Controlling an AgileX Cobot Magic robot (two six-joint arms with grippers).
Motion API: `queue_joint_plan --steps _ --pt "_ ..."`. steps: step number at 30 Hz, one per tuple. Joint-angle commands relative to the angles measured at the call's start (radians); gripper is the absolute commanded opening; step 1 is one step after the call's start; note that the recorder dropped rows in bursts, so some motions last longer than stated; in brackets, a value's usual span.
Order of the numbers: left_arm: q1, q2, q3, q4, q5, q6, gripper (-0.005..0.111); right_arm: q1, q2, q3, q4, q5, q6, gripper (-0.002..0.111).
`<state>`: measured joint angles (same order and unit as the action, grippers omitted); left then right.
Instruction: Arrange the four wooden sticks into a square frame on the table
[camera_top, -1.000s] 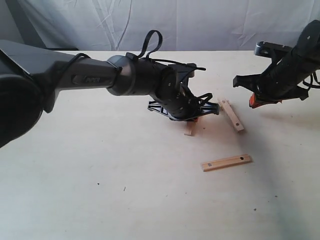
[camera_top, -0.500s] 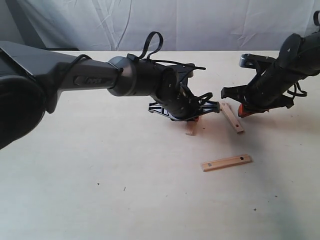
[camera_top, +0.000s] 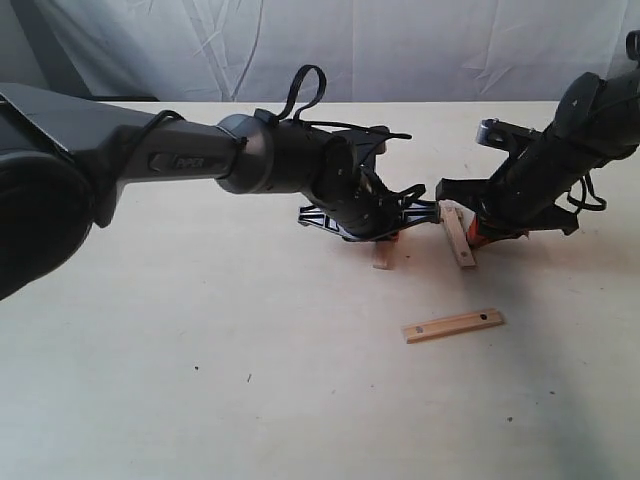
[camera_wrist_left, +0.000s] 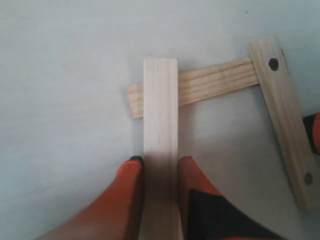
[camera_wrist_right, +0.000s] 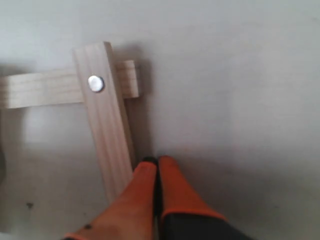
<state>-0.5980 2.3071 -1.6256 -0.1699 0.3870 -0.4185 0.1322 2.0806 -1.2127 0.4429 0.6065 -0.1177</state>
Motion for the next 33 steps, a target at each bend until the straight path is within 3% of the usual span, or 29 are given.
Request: queue_joint_plan --steps 1,15,19,24,26,30,33 --pt "0.001 0.016 0.004 -0.021 0.013 -0.008 0.000 -0.002 0.006 0.001 0.020 0.039 -0.009 0.000" --pt "0.007 0.014 0.004 -0.064 -0.027 -0.035 0.001 -0.035 -0.029 0.001 0.039 0.049 -0.010 0.000" --pt "0.013 0.009 0.003 -0.064 -0.036 -0.035 0.015 -0.062 -0.060 0.001 0.039 0.058 -0.010 0.000" --pt "0.019 -0.005 0.003 -0.064 -0.029 -0.035 0.041 -0.062 -0.107 0.001 0.007 0.095 -0.024 0.001" --pt "0.032 -0.030 0.003 -0.064 -0.020 -0.035 0.045 -0.062 -0.140 0.001 0.001 0.117 -0.024 0.001" --pt "0.093 -0.126 0.003 -0.020 0.106 -0.035 0.046 -0.045 -0.229 0.003 -0.043 0.179 -0.036 0.001" --pt "0.170 -0.233 0.003 0.111 0.312 0.051 0.046 0.028 -0.266 0.003 -0.077 0.273 -0.302 0.001"
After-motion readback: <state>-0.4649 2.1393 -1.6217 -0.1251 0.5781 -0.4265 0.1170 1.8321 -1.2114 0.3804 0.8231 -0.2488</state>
